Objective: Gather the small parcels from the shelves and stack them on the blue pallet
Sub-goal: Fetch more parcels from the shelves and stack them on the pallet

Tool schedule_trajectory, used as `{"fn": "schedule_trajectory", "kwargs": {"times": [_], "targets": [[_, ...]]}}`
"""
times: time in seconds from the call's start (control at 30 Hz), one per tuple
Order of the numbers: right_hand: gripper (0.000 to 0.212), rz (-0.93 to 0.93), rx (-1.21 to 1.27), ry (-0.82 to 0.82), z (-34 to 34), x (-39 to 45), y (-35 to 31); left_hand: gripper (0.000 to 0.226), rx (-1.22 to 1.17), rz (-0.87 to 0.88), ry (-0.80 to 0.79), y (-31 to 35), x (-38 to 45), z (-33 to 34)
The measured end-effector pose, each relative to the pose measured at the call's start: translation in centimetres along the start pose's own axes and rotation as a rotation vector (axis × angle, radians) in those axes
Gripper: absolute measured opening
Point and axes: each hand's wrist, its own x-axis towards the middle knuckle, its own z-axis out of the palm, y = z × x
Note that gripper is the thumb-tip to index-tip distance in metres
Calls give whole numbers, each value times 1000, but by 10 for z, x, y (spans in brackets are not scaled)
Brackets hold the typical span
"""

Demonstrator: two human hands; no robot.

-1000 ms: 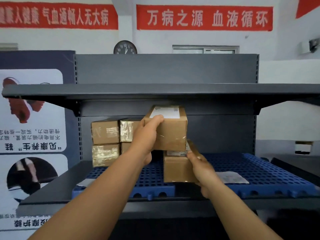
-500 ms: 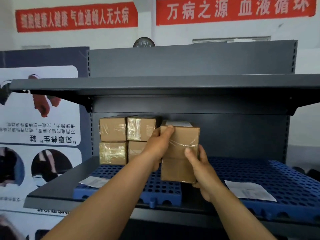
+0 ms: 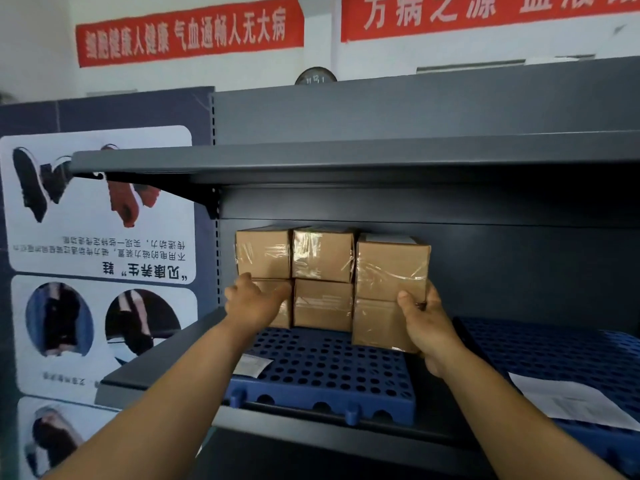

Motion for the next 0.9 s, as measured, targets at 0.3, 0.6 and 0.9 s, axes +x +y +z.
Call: {"fn": "schedule_trajectory", "kwargs": {"times": [0.3, 0.6, 0.9], "targets": [[45, 116, -76, 68, 12, 28, -2, 111, 90, 35, -95, -30, 57, -27], [54, 90, 14, 47, 16, 34, 1, 79, -184, 131, -201, -40, 104, -20], [54, 83, -50, 15, 25, 44, 1, 71, -53, 169, -176, -47, 112, -33]]}}
